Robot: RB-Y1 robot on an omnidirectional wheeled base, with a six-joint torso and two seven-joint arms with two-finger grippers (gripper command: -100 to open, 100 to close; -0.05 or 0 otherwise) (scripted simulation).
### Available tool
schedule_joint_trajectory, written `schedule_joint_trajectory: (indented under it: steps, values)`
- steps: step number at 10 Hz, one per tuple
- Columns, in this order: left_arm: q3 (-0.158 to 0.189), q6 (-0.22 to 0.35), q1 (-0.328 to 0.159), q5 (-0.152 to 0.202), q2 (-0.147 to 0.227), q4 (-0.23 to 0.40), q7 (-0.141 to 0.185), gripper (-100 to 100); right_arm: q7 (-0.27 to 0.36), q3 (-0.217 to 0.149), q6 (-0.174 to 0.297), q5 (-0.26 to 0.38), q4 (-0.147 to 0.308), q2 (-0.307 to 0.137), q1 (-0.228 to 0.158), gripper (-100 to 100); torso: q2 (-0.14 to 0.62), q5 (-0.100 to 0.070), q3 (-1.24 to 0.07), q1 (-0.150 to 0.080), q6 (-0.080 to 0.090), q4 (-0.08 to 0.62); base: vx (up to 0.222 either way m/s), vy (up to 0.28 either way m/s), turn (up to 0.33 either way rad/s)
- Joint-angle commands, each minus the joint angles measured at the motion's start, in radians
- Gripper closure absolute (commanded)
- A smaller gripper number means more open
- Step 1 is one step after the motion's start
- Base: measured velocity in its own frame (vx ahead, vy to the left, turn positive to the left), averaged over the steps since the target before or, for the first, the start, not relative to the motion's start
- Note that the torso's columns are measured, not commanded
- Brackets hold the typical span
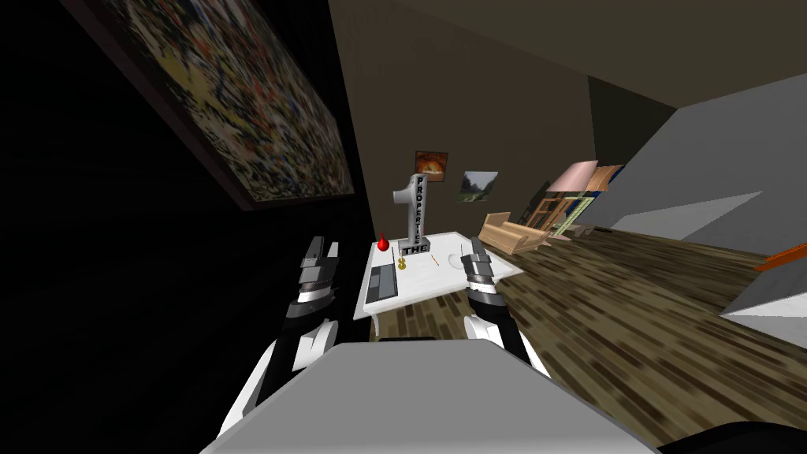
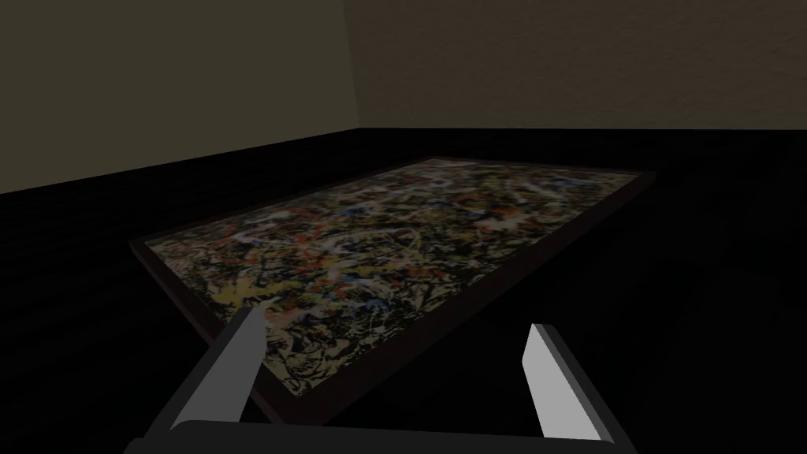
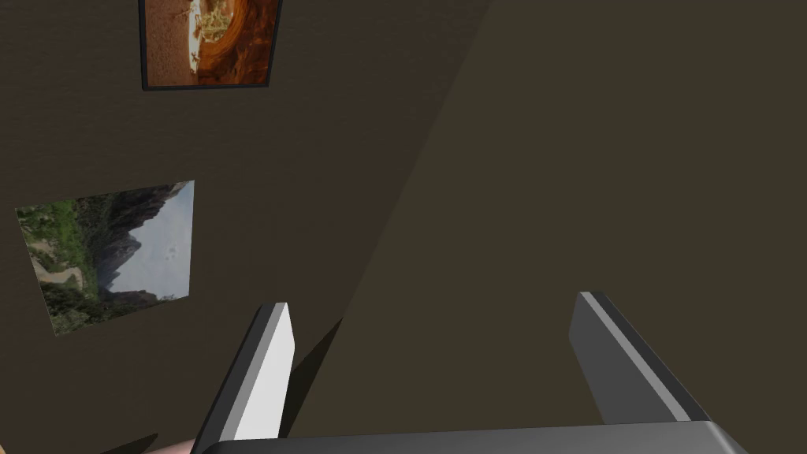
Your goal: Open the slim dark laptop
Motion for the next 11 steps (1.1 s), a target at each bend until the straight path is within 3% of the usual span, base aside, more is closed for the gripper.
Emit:
schedule_joint_trajectory:
  steps: [1,9,10,11]
  values:
    - [0.000,0.000,0.000,0.000,0.000,0.000,0.000,0,0.000,0.000,0.000,0.000,0.000,0.000,0.000,0,0.040,0.000,-0.082,0.000,0.000,0.041,0.000,0.000,0.000]
    - [0.000,0.000,0.000,0.000,0.000,0.000,0.000,0,0.000,0.000,0.000,0.000,0.000,0.000,0.000,0,0.618,0.000,-1.234,0.000,0.000,0.617,0.000,0.000,0.000]
    - [0.006,0.014,-0.004,-0.004,0.033,0.012,-0.005,-100,0.000,0.000,0.000,0.000,0.000,0.000,0.000,0,0.691,0.000,-1.382,0.000,0.000,0.691,0.015,-0.044,0.023]
    - [0.010,0.023,-0.006,-0.006,0.046,0.019,-0.009,-100,0.000,0.000,0.000,0.000,0.000,0.000,0.000,0,0.725,-0.001,-1.451,-0.002,0.000,0.724,0.023,-0.071,0.032]
